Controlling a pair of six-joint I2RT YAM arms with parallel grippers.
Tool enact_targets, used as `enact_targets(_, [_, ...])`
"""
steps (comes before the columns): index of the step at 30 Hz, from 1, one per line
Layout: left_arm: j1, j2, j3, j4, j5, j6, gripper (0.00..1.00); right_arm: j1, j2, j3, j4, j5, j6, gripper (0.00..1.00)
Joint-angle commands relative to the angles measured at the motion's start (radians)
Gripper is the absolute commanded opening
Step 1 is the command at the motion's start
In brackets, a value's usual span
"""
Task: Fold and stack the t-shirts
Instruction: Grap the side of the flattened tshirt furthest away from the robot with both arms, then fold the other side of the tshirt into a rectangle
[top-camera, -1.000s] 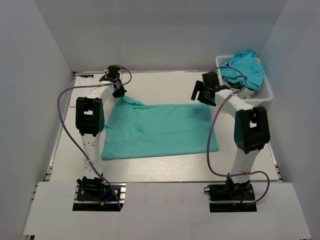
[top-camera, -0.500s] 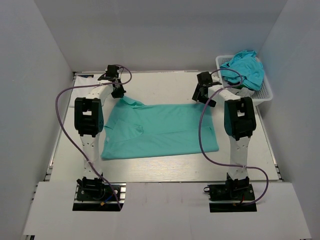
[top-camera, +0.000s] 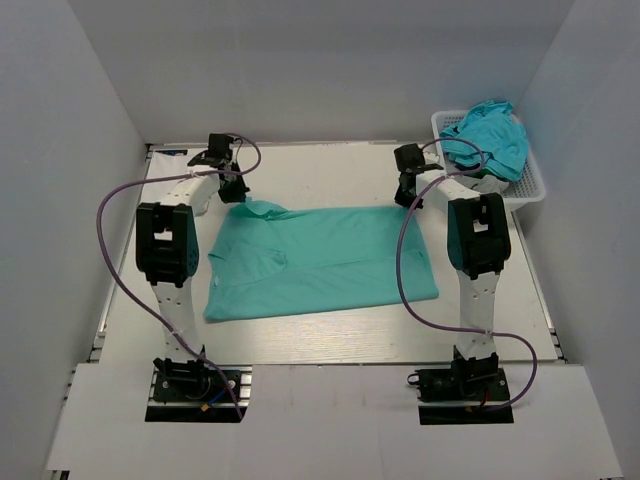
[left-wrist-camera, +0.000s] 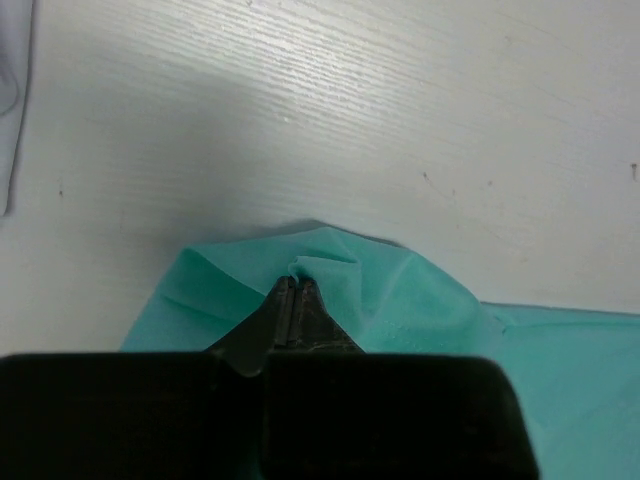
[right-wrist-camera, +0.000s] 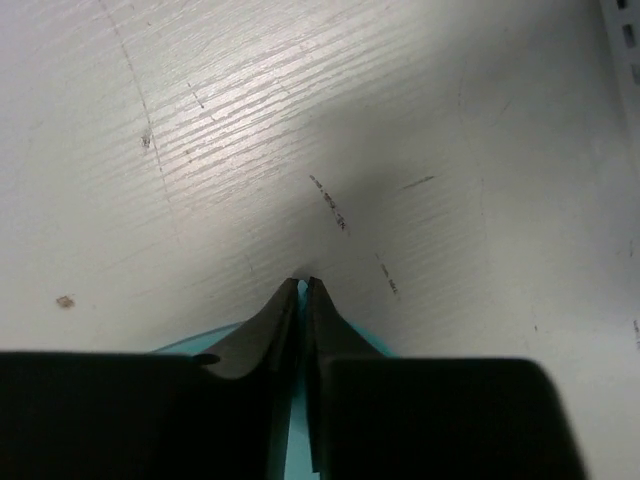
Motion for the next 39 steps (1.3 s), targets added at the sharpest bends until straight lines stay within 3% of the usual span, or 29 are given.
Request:
enact_targets(1, [0.005, -0.142, -0.050, 0.007, 0.032, -0.012, 0.00, -0.001, -0.018, -0.002, -0.015, -0.007, -0.007, 0.07])
enact_targets(2, [0.005, -0.161, -0.089, 0.007, 0.032, -0.012, 0.00, 0.004, -0.021, -0.003, -0.021, -0.002, -0.009, 0.00])
enact_targets(7, [0.005, -0.284, -0.195, 0.004, 0.043, -0.061, 0.00, 0.010, -0.093, -0.060, -0.004, 0.004, -0.036, 0.00])
enact_targets(14, [-0.017, -0.566, -0.542, 0.039, 0.076, -0.204, 0.00, 0.019, -0.217, -0.186, 0.069, 0.041, -0.117, 0.00])
enact_targets(21, [-0.017, -0.782, -0.665, 0.016, 0.108, -0.253, 0.00, 0.041, -0.331, -0.256, 0.076, 0.130, -0.191, 0.00])
enact_targets(32, [-0.017, -1.011, -0.903, -0.064, 0.104, -0.291, 0.00, 0.050, -0.420, -0.365, 0.077, 0.105, -0.184, 0.00])
enact_targets(39, [-0.017, -1.048, -1.038, -0.051, 0.119, -0.304, 0.00, 0.045, -0.445, -0.482, 0.089, 0.107, -0.147, 0.00])
